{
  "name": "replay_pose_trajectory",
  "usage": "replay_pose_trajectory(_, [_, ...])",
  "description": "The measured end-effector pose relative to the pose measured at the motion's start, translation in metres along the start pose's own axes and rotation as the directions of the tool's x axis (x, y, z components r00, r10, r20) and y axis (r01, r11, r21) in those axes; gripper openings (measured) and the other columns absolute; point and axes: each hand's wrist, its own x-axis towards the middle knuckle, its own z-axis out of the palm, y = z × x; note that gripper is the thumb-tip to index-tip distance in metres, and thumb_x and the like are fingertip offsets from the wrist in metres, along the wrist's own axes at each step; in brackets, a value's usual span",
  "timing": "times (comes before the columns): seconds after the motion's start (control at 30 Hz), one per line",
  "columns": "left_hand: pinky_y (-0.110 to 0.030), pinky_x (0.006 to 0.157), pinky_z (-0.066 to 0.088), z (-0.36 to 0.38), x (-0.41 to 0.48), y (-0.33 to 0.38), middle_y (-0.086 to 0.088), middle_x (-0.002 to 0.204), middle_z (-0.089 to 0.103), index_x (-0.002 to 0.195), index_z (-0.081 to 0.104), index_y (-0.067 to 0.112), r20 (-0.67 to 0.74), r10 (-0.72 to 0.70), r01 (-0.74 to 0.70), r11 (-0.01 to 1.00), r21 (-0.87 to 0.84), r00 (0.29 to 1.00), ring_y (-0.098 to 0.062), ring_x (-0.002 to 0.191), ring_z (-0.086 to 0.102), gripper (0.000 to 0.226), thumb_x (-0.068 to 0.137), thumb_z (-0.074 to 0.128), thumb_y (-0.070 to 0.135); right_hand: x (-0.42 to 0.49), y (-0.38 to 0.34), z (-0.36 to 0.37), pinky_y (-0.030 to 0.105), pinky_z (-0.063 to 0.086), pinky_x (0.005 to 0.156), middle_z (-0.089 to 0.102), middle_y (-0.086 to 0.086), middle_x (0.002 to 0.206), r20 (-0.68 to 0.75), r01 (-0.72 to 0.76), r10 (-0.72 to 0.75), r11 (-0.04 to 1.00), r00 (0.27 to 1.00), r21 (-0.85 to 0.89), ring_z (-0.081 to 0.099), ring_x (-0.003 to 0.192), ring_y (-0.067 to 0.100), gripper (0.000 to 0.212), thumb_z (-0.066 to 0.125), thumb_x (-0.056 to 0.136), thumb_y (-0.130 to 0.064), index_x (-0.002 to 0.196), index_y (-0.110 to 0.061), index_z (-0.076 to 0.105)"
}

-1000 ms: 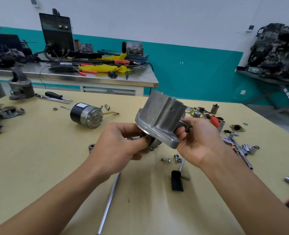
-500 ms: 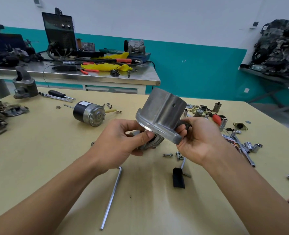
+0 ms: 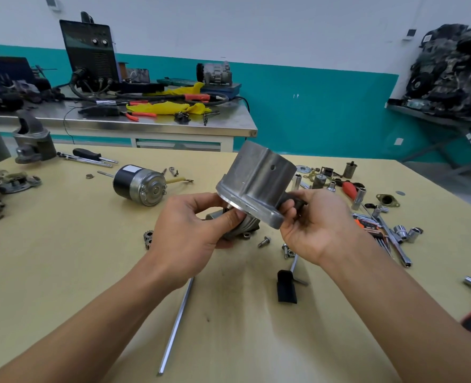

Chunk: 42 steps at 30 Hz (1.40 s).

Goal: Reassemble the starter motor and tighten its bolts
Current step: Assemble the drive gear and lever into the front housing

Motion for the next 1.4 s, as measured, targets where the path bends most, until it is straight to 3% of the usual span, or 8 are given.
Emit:
replay_pose_trajectory(0.27, [-0.029, 0.064, 0.062, -0.004, 0.0, 0.008, -0.005, 0.084, 0.079, 0.093, 0.083, 0.016, 0.064, -0.101, 0.103, 0.994, -0.033, 0.993, -0.01, 0.069, 0.071, 0.03, 0.067, 0.078, 0.03, 0.0, -0.001, -0.001, 0.014, 0.04, 0.031, 0.059, 0.015, 0.051, -0.043, 0.003, -0.001, 0.999, 0.999, 0.041, 0.049, 0.03, 0.012, 0.012, 0.051, 0.097, -0.01, 0.086, -0.003, 0.05])
replay_pose_trajectory(0.4, [-0.027, 0.062, 0.059, -0.002, -0.004, 0.013, -0.014, 0.089, 0.078, 0.092, 0.082, 0.011, 0.152, -0.212, 0.232, 0.964, -0.13, 0.965, -0.025, 0.077, 0.075, 0.034, 0.065, 0.076, 0.031, 0.005, 0.008, -0.001, 0.017, 0.034, 0.031, 0.062, 0.009, 0.062, -0.009, 0.115, -0.115, 0.993, 0.993, -0.038, 0.043, 0.035, 0.009, 0.012, 0.049, 0.097, -0.022, 0.09, -0.012, 0.048])
replay_pose_trajectory(0.47, [-0.024, 0.06, 0.058, 0.004, -0.008, 0.015, -0.018, 0.094, 0.078, 0.095, 0.08, 0.006, 0.196, -0.248, 0.287, 0.936, -0.205, 0.949, -0.031, 0.083, 0.077, 0.04, 0.065, 0.077, 0.032, 0.009, 0.015, -0.001, 0.021, 0.041, 0.047, 0.063, 0.008, 0.076, -0.002, 0.214, -0.216, 0.969, 0.976, -0.125, 0.051, 0.054, 0.013, 0.027, 0.05, 0.094, -0.038, 0.1, -0.013, 0.057])
replay_pose_trajectory(0.57, [-0.023, 0.057, 0.058, 0.014, -0.014, 0.019, -0.019, 0.094, 0.077, 0.095, 0.079, 0.002, 0.241, -0.286, 0.352, 0.887, -0.3, 0.927, -0.03, 0.081, 0.077, 0.037, 0.068, 0.075, 0.027, 0.009, 0.018, 0.002, 0.042, 0.05, 0.096, 0.065, 0.012, 0.101, 0.004, 0.278, -0.278, 0.959, 0.96, -0.051, 0.063, 0.094, 0.027, 0.04, 0.053, 0.087, -0.046, 0.109, -0.014, 0.062])
replay_pose_trajectory(0.6, [-0.024, 0.057, 0.059, 0.016, -0.015, 0.019, -0.019, 0.094, 0.077, 0.094, 0.079, 0.002, 0.25, -0.291, 0.361, 0.88, -0.309, 0.923, -0.03, 0.08, 0.077, 0.036, 0.068, 0.075, 0.026, 0.006, 0.018, 0.003, 0.047, 0.05, 0.097, 0.065, 0.013, 0.096, 0.042, 0.266, -0.266, 0.964, 0.963, 0.012, 0.066, 0.092, 0.03, 0.037, 0.053, 0.085, -0.044, 0.102, -0.013, 0.063])
replay_pose_trajectory(0.77, [-0.027, 0.065, 0.061, 0.023, -0.018, 0.02, -0.017, 0.099, 0.078, 0.098, 0.081, 0.008, 0.287, -0.266, 0.351, 0.887, -0.3, 0.92, -0.031, 0.091, 0.076, 0.04, 0.063, 0.078, 0.027, -0.005, 0.016, 0.003, 0.044, 0.057, 0.05, 0.061, 0.006, 0.056, 0.091, 0.219, -0.243, 0.952, 0.966, 0.212, 0.065, 0.047, 0.027, 0.029, 0.05, 0.085, -0.035, 0.064, -0.014, 0.053])
replay_pose_trajectory(1.23, [-0.022, 0.058, 0.056, 0.034, -0.024, 0.017, -0.006, 0.086, 0.079, 0.088, 0.083, 0.021, 0.06, -0.046, 0.058, 0.975, -0.214, 0.997, -0.024, 0.077, 0.077, 0.026, 0.063, 0.08, 0.028, -0.004, 0.005, 0.008, 0.041, 0.056, 0.064, 0.055, 0.003, 0.058, -0.003, 0.34, -0.355, 0.893, 0.935, 0.294, 0.062, 0.059, 0.027, 0.019, 0.049, 0.085, -0.026, 0.07, -0.016, 0.046])
replay_pose_trajectory(1.4, [-0.031, 0.061, 0.06, 0.024, -0.016, 0.013, -0.011, 0.09, 0.078, 0.073, 0.076, 0.019, -0.018, -0.13, 0.118, 0.943, -0.313, 0.991, -0.032, 0.08, 0.077, 0.007, 0.076, 0.083, 0.019, -0.002, 0.004, 0.003, 0.034, 0.056, 0.061, 0.056, -0.001, 0.056, 0.012, 0.403, -0.426, 0.864, 0.904, 0.3, 0.062, 0.051, 0.022, 0.037, 0.048, 0.085, -0.022, 0.049, -0.018, 0.052])
